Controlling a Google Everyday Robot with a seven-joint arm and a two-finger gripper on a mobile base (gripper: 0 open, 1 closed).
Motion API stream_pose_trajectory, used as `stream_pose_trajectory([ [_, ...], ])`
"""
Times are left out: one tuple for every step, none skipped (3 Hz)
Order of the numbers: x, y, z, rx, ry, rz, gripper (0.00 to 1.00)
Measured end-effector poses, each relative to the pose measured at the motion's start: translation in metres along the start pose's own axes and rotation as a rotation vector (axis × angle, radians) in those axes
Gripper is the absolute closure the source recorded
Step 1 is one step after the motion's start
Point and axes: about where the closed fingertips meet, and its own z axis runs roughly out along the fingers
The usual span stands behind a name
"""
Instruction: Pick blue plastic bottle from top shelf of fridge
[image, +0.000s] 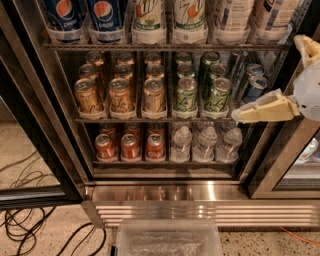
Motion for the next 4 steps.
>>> stream_pose_trajectory([
  [-0.005, -0.021, 0.004, 0.085, -0.019, -0.003, 0.00],
  [-0.005, -0.021, 0.004, 0.085, -0.020, -0.003, 0.00],
  [-0.012, -0.030, 0.008, 0.141, -0.072, 0.014, 0.00],
  [0.007, -0.108, -0.021, 0.382, -0.169, 0.132, 0.00],
])
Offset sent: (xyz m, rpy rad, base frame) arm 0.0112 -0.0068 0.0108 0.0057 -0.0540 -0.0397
